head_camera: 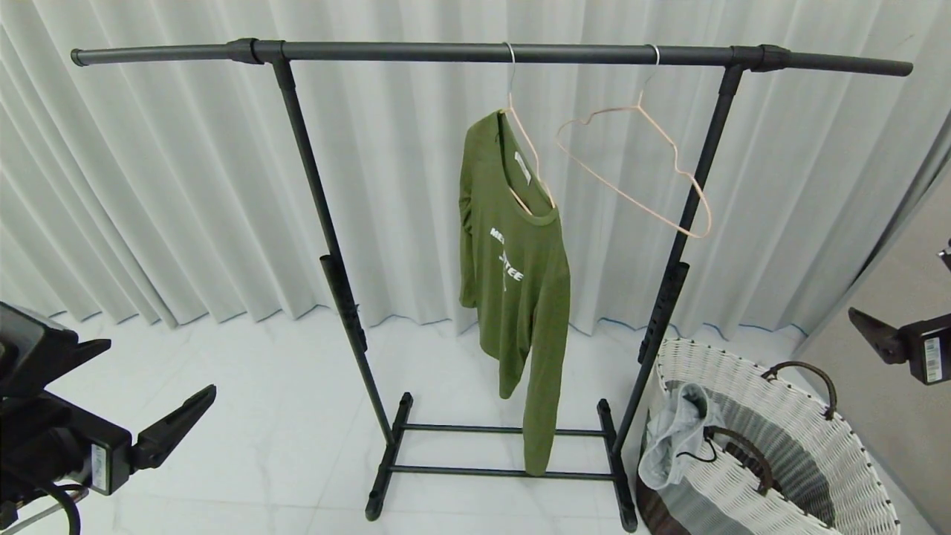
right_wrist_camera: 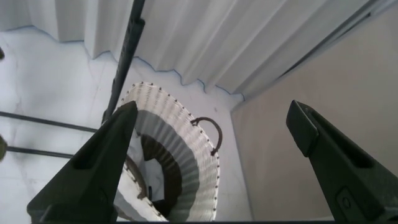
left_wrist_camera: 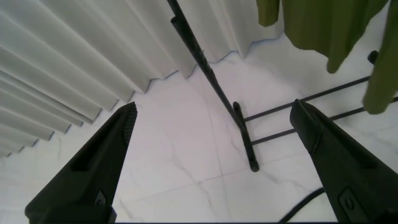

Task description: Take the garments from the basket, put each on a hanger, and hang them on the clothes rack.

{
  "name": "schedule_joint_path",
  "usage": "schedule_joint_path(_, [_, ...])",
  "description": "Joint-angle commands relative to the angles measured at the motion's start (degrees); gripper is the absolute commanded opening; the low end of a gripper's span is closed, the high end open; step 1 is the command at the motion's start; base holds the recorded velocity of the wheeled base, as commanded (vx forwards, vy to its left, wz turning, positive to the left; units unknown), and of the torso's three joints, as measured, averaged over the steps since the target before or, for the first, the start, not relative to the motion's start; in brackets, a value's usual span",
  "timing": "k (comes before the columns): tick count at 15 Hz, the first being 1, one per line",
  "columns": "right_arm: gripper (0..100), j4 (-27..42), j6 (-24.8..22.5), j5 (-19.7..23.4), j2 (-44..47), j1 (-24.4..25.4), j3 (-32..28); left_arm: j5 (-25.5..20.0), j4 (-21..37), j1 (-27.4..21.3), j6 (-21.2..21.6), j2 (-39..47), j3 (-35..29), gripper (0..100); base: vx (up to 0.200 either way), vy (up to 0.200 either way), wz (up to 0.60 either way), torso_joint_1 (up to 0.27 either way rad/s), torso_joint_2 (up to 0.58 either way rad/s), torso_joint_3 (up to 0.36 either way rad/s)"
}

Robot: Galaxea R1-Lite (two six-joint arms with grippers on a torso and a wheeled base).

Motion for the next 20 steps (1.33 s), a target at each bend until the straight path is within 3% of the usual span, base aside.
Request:
schedule_joint_path(1, [100, 0.01, -0.03, -0.01, 0.12, 0.03, 0.94, 0.25, -0.03, -2.49, -3.31, 0.08, -0.1, 100, 0.0, 0.0, 0.0, -0.183, 0.48, 0.31])
schedule_joint_path(6, [100, 0.01, -0.03, -0.1, 0.48, -2.08, 6.3, 2.36, -0.03, -4.16, -9.64, 1.49, -0.36, 100, 0.0, 0.0, 0.0, -0.165, 0.48, 0.304])
schedule_joint_path(11, [100, 0.18, -2.06, -0.1, 1.09, -3.14, 9.46, 2.28, -0.03, -5.22, -9.11, 1.49, -0.28, 100, 0.0, 0.0, 0.0, -0.127, 0.46, 0.328])
schedule_joint_path(14, [100, 0.1, -7.59, -0.01, 1.97, -6.13, 10.08, 2.45, -0.03, -7.06, -9.11, 1.58, -0.28, 100, 0.0, 0.0, 0.0, -0.072, 0.38, 0.299])
schedule_joint_path(16, [100, 0.1, -8.38, 0.52, 2.06, -7.44, 9.99, 2.72, -0.03, -8.47, -9.46, 1.66, -0.28, 100, 0.0, 0.0, 0.0, -0.022, 0.12, 0.08])
schedule_joint_path(20, [100, 0.27, -9.26, 1.93, 2.06, -7.36, 10.08, 2.8, 0.05, -10.05, -9.55, 1.66, -0.1, 100, 0.2, 0.0, 0.0, -0.005, 0.02, 0.021])
